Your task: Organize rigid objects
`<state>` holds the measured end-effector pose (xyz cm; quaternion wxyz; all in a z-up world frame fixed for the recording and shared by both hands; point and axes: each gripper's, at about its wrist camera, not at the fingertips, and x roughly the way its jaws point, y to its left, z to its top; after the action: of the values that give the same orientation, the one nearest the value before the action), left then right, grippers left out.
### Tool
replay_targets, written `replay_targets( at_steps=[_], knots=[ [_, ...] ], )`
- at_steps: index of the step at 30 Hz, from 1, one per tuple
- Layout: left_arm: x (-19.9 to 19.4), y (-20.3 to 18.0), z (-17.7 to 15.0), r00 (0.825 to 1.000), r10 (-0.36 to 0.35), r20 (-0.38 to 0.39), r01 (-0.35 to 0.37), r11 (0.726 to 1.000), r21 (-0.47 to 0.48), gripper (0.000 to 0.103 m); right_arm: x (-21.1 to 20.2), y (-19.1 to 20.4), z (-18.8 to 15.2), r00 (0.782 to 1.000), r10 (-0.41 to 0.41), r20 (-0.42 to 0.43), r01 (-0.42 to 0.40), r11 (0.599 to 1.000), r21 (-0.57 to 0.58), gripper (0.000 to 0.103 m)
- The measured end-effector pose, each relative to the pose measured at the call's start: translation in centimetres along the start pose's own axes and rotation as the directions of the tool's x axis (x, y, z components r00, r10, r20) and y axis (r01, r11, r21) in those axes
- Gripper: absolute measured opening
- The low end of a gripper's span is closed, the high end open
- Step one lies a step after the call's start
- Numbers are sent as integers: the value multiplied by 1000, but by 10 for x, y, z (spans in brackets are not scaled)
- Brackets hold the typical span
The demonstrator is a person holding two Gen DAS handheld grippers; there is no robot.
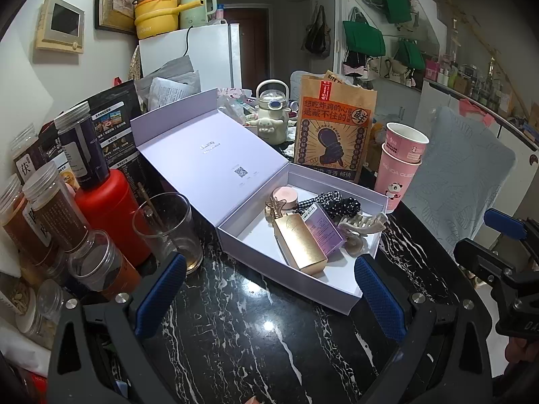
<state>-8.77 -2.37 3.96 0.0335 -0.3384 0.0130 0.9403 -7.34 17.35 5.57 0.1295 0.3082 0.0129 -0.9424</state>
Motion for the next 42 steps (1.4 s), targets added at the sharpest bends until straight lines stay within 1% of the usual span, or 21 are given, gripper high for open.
replay_targets(
  at_steps=[29, 42],
  knots=[
    [4, 4, -3, 1000, 9, -20, -9, 1000, -13, 102, 5, -3, -2, 1000, -15, -18, 15, 1000, 2, 94],
    [0, 5, -6, 1000, 9, -24, -9, 1000, -16, 102, -2, -4, -2, 1000, -26, -1, 26, 1000, -3, 94]
  ],
)
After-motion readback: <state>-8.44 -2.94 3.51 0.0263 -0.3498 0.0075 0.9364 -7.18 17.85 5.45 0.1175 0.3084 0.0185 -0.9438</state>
